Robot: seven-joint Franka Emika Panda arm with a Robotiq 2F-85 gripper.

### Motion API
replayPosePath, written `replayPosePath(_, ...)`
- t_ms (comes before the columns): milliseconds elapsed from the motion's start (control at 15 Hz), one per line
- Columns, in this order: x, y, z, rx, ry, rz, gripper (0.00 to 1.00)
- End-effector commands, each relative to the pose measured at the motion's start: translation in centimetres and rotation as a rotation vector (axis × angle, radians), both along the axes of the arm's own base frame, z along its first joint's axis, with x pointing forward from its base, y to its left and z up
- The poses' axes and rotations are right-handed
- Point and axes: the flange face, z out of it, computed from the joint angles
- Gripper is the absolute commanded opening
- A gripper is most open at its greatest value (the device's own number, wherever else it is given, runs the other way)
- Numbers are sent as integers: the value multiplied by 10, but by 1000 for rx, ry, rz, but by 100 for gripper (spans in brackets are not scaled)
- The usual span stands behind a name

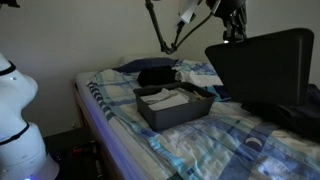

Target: Cover the box with the lid

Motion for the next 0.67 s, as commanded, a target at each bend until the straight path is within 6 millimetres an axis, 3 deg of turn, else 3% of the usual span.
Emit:
replayPosePath(0,-15,14,32,50,-50,2,2)
replayPosePath(267,-33,31,56,88,-73,21,2)
replayPosePath(600,-49,59,59,160,-8,55,2)
